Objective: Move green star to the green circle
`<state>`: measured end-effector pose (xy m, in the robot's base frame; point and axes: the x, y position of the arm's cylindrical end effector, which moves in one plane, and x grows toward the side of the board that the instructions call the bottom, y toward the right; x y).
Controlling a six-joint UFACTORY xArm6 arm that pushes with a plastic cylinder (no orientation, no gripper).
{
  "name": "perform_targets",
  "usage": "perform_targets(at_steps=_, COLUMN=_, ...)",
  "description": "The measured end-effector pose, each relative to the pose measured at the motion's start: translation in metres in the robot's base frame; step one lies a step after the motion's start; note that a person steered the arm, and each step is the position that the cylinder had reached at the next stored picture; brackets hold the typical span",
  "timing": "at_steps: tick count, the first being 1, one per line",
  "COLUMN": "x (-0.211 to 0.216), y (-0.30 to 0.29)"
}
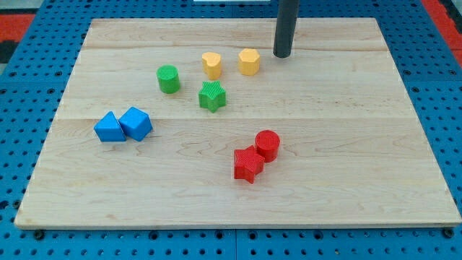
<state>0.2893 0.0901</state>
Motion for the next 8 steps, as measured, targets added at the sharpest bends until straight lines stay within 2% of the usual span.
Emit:
perform_targets(at_steps=3, x=0.024, y=-0.069)
perform_targets(at_steps=4, x=0.034, y=-0.031)
perform_targets(at_steps=5, x=0.073, y=-0.033)
perform_targets(at_steps=6, x=0.097, y=-0.059)
perform_targets(at_steps=8, x=0.116, y=-0.108)
